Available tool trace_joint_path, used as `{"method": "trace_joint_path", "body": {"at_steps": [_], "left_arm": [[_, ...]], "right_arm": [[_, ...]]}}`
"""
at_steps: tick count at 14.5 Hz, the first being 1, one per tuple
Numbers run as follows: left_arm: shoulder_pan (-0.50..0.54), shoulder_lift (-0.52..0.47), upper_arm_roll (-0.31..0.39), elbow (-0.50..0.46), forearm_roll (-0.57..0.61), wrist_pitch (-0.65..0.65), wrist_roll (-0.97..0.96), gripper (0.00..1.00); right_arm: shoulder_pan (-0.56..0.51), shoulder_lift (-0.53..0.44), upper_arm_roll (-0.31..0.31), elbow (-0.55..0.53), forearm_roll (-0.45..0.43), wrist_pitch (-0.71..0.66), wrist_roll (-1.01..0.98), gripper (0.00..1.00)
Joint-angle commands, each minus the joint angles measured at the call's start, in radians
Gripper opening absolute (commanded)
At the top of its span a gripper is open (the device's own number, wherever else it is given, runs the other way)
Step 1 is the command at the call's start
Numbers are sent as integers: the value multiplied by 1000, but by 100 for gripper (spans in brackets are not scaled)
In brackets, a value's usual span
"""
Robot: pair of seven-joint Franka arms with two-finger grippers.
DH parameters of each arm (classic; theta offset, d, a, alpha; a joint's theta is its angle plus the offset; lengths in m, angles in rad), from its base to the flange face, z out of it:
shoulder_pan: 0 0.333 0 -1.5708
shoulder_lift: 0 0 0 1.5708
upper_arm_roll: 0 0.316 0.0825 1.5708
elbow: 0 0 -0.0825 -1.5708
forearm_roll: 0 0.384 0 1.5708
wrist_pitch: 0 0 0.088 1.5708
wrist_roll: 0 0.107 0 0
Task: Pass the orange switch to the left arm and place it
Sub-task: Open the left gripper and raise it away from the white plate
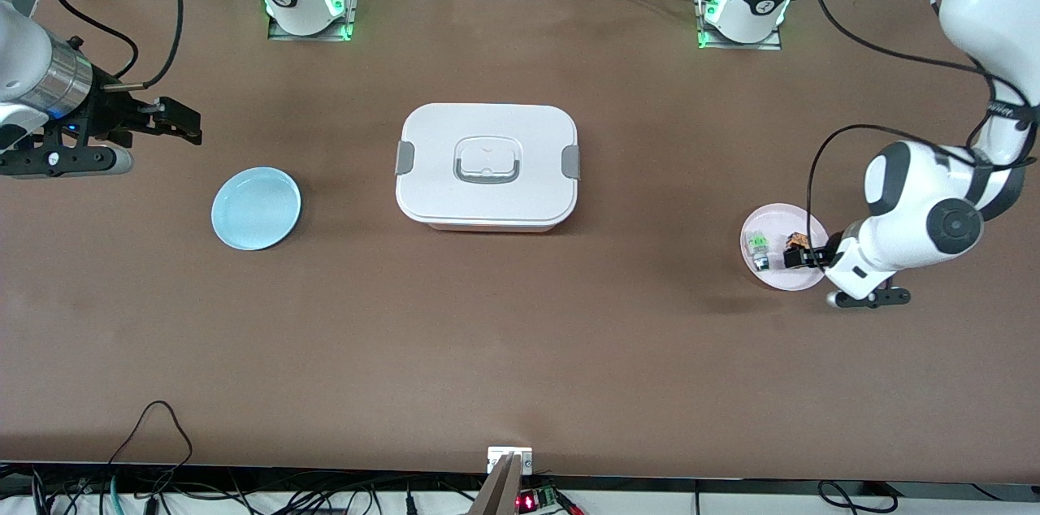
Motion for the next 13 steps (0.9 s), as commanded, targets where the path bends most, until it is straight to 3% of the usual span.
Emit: {"method": "trace_joint_path", "body": {"at_steps": [1, 4, 8, 10, 11, 13], "left_arm": [[3, -136, -39, 29, -31, -137, 11, 100], [3, -178, -65, 155, -32, -345, 14, 100], [3, -221, -151, 347, -49, -585, 18, 100], [-29, -332, -142, 332, -140, -622, 18, 100], [-93, -371, -97, 332, -161, -660, 17, 100], [-321, -454, 183, 321, -262, -671, 23, 100]], "right_arm": [[-19, -40, 22, -24, -10, 57, 50, 100], [-20, -38, 19, -24, 2, 82, 48, 100], [-20, -31, 12, -17, 37, 78, 47, 100], [-24, -28, 9, -13, 62, 78, 48, 100], [-28, -28, -4, -13, 69, 77, 47, 100], [-30, -28, -14, -12, 80, 72, 38, 100]]}}
